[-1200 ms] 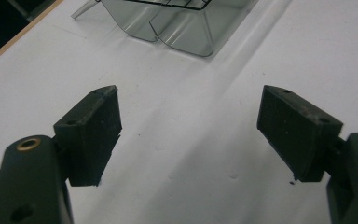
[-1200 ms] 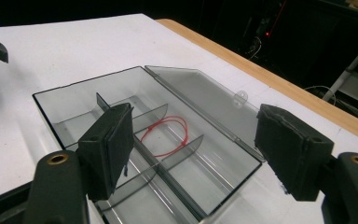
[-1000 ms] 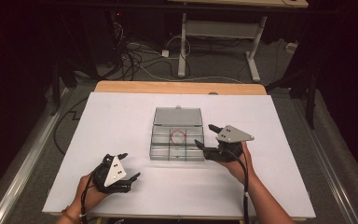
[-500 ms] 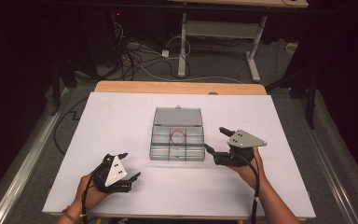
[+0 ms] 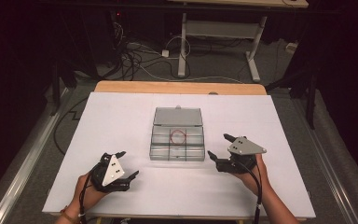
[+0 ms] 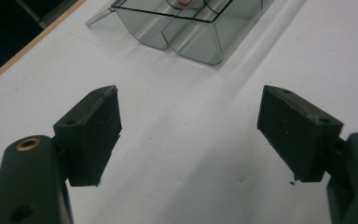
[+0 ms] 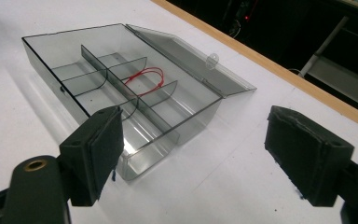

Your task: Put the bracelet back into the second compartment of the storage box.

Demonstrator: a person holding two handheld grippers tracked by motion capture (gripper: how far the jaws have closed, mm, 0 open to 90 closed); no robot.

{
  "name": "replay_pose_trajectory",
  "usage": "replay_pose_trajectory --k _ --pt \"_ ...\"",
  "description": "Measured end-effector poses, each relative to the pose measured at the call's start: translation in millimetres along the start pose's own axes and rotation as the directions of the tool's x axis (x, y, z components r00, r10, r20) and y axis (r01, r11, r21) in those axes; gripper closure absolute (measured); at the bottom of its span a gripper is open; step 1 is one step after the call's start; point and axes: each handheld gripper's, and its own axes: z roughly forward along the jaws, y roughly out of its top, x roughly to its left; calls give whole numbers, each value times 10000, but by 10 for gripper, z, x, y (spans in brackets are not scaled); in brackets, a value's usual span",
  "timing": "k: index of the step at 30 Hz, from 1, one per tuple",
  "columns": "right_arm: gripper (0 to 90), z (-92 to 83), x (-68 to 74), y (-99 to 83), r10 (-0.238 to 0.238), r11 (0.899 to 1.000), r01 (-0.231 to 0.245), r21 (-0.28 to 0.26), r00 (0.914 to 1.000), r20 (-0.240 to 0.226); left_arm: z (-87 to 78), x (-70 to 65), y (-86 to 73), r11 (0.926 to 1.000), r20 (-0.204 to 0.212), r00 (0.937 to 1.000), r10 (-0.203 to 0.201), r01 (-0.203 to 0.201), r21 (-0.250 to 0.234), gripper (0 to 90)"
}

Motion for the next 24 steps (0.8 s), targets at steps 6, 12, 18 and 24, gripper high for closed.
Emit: replay_pose_trajectory --k 6,12,18,24 --pt "204 -45 27 -106 154 9998 -153 -153 9999 72 11 -17 -19 9997 -161 9996 242 -240 109 209" --pt "206 -78 62 -208 45 10000 -45 22 10000 59 -5 -64 -13 9996 -17 9996 269 -269 83 208" --pt "209 -176 66 -274 59 9999 -59 -86 9999 101 15 -117 -34 9993 177 9995 270 -274 267 208" --pt "207 -282 75 -416 -2 9999 0 149 10000 87 25 -143 -43 9978 110 9991 417 -422 514 210"
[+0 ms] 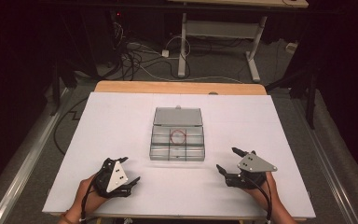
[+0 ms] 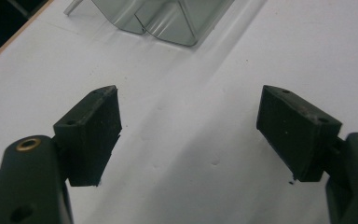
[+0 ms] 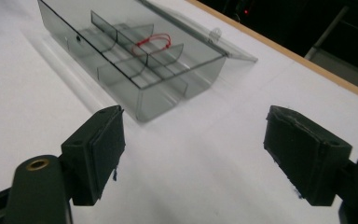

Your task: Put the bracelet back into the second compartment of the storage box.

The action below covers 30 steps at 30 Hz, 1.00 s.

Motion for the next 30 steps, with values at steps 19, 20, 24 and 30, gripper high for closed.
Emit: replay_pose_trajectory --k 19,20,24,30 --pt "202 -94 87 -229 -509 9986 507 123 9985 204 -28 148 -63 9952 -91 9956 -935 933 -281 207" --pt "202 -95 91 -225 -502 9987 500 123 9986 170 -25 156 -67 9949 -104 9951 -979 976 -255 207" --pt "205 -83 87 -216 -609 9980 608 160 9981 86 -14 172 -72 9947 -68 9949 -1009 1007 -229 225" --pt "304 -77 52 -231 -521 9986 521 130 9986 38 2 213 -70 9947 -19 9948 -1022 1021 -86 398"
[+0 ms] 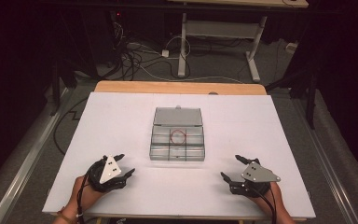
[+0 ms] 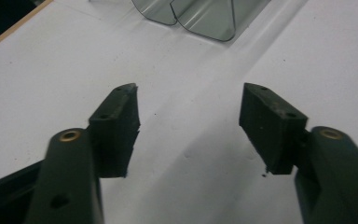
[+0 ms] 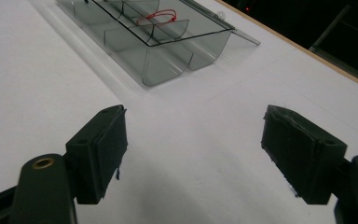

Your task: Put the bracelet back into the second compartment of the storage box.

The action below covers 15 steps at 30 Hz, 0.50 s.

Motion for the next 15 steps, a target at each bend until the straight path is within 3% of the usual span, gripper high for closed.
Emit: replay_pose_trajectory --k 5,8,15 --pt "539 8 -35 -7 59 10000 -58 14 9989 -469 1 20 12 9999 312 9994 160 -161 25 641" --pt "659 5 -43 15 89 9999 -84 134 9994 -342 6 21 20 9997 434 9988 241 -242 16 735" --pt "875 -15 -52 44 38 9999 -37 94 10000 -90 12 44 22 9994 583 9977 332 -339 115 849"
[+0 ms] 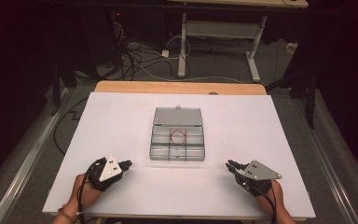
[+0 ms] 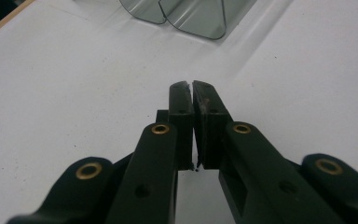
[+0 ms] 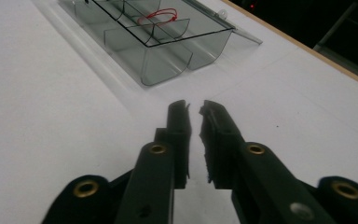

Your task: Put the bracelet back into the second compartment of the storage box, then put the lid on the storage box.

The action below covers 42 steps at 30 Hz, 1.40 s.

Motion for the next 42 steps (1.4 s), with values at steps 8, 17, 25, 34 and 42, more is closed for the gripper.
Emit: replay_pose_trajectory --k 8,17,25,34,42 --pt "900 9 15 34 -44 9999 46 166 9999 -137 -7 16 -12 10000 35 10000 27 -27 9 878" --pt "900 12 25 29 -110 9997 112 221 9999 -105 -16 -4 -7 9998 44 9998 187 -187 49 878" --pt "900 36 6 16 -67 9995 71 297 9999 -129 4 -4 -17 9997 17 9999 159 -160 210 878" --pt "900 37 -14 3 -22 9991 24 421 10000 -53 22 30 24 9997 8 9998 214 -214 92 878" --pt "900 55 -94 -17 53 9980 -59 636 9999 92 83 97 74 9998 81 10000 -11 9 179 877"
